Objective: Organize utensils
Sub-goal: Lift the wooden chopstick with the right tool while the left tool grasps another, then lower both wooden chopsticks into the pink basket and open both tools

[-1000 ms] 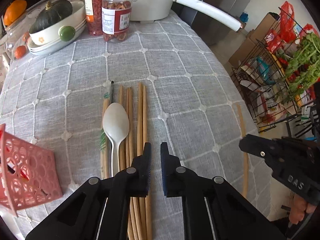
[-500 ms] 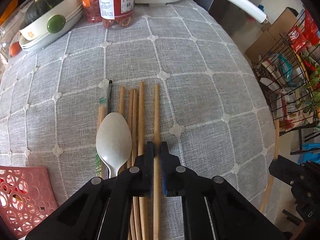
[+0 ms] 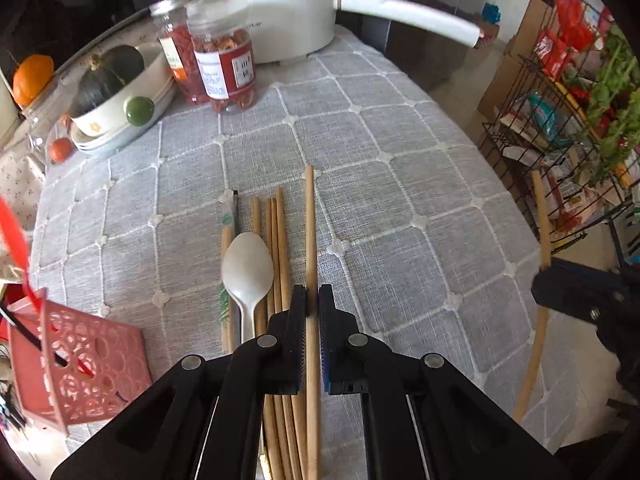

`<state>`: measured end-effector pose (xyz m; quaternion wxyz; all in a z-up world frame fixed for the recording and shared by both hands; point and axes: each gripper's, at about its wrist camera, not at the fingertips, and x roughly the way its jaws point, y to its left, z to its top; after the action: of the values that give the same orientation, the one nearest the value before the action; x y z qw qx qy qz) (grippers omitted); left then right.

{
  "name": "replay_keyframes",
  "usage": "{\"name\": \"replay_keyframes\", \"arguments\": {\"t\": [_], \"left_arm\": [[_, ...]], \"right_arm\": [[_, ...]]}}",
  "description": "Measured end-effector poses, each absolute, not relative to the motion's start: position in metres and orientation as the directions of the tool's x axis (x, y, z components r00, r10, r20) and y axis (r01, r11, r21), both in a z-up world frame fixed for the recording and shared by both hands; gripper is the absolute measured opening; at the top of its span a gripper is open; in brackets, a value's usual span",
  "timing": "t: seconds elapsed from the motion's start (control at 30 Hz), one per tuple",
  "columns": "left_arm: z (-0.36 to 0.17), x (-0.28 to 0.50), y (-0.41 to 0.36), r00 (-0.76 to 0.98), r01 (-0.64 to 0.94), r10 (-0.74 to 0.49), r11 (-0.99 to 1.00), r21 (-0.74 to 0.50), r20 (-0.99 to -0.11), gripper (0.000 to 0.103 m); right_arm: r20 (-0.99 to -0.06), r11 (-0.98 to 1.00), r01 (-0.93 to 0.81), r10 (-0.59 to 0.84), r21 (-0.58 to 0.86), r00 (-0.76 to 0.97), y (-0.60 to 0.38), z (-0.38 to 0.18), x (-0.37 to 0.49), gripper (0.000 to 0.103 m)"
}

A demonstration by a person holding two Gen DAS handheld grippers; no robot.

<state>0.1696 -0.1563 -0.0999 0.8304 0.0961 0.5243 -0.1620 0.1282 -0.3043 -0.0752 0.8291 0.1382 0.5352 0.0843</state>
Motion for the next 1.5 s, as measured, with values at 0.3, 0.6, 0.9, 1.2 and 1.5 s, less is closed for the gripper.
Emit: {"name": "replay_keyframes", "arguments": {"t": [0.3, 0.6, 0.9, 1.2, 1.5], "left_arm": [[-0.030, 0.108, -0.107, 0.525, 0.392, -0.288, 0.917, -0.073, -0.801, 0.006], [0.009, 0.068, -0.050, 0.639, 0.375, -0.375, 0.914, -0.154, -0.672, 0.006], [0.056, 0.053, 0.009, 0.787, 0.337, -0.409, 0.912, -0.234, -0.462, 0.006], [0.069, 0.056, 0.039, 0.951, 0.244, -0.275, 0.949, -0.199, -0.142, 0.006], [0.029, 0.097, 0.034, 0.984, 0.086, -0.104, 0.988, -0.126, -0.143, 0.006]], "right_arm": [[-0.785, 0.931, -0.061, 0.337, 0.360, 0.519, -0.281, -0.035, 0.109, 0.005], [-0.714, 0.928, -0.135, 0.354, 0.346, 0.604, -0.250, -0.004, 0.091, 0.005], [-0.601, 0.926, -0.212, 0.365, 0.312, 0.711, -0.226, 0.033, 0.081, 0.005], [-0.535, 0.920, -0.285, 0.389, 0.269, 0.750, -0.190, 0.056, 0.080, 0.005], [-0.554, 0.917, -0.288, 0.397, 0.276, 0.732, -0.175, 0.046, 0.088, 0.005]]}}
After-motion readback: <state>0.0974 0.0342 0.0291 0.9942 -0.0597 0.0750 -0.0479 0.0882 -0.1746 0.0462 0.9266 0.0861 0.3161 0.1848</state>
